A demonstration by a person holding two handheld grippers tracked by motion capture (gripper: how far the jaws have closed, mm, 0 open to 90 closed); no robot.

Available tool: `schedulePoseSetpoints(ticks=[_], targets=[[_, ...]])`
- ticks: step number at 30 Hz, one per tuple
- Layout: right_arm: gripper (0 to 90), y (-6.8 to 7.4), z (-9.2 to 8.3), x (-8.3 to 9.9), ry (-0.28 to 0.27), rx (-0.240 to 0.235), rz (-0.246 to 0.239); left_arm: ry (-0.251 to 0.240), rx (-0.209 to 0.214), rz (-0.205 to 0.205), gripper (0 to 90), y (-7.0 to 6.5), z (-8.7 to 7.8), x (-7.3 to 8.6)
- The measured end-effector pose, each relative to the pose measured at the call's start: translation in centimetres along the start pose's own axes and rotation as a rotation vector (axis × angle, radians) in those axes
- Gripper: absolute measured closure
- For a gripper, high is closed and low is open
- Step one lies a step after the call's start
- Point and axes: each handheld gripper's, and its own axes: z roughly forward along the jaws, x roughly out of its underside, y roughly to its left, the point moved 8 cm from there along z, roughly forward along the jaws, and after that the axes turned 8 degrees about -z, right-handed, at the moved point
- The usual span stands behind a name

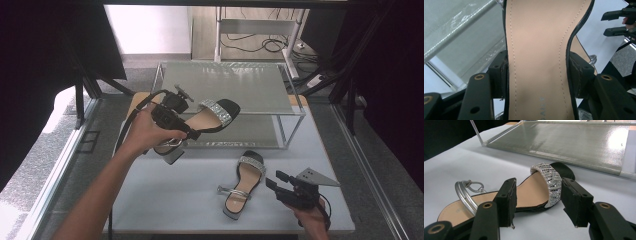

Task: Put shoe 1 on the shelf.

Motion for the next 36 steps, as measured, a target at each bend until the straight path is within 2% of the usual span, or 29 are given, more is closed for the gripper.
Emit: schedulePoseSetpoints(ticks=[15,17,20,36], targets=[[46.7,-0.3,-0.2,0.0,-0.003,0.004,0.001,-0.017,-0.010,-0.036,42.6,0.8,-0.6,-2.6],[46.8,-0.3,-0.2,0.0,-0.003,0.004,0.001,-0.006,-0.019,-0.027,42.6,1.2,-0.9,-2.9],[46.7,-0.3,-0.2,0.0,0.001,0.003,-0.002,-0.016,-0.010,-0.045,42.6,1.5,-1.1,-3.4],[46.6,-0.4,-0.3,0.0,-0.002,0.003,0.005,-0.030,-0.029,-0.098,42.6,2.7,-1.2,-5.9]])
